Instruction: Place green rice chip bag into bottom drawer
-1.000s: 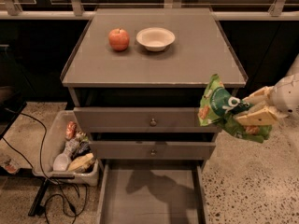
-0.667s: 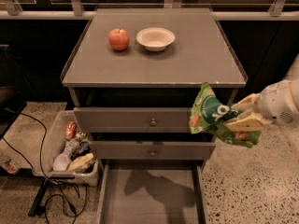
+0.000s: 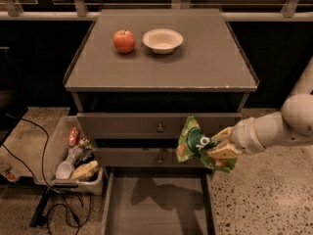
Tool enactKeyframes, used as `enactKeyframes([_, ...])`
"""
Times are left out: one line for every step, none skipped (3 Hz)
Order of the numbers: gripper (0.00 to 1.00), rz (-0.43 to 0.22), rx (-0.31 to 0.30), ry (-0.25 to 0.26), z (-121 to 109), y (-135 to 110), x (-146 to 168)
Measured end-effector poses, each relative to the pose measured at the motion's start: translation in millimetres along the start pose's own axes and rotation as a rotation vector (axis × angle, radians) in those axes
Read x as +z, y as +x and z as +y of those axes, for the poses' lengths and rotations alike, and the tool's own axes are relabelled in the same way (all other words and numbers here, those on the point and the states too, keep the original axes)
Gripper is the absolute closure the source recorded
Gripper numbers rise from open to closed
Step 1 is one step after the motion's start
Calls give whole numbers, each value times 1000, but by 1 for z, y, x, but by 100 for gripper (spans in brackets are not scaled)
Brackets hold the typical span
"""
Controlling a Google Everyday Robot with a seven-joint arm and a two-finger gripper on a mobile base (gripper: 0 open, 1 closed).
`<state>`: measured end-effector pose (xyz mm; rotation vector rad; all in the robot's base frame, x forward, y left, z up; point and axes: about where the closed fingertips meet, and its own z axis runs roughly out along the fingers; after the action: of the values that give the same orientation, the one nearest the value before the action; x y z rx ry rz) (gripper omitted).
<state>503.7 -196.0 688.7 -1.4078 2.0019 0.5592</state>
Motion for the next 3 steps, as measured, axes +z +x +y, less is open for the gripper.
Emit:
enactKeyframes([100,-28,17,-62,-7,41,60])
enactKeyframes([100,-28,17,-62,-7,41,60])
enactKeyframes([100,-29,51,-60,-6,49,81])
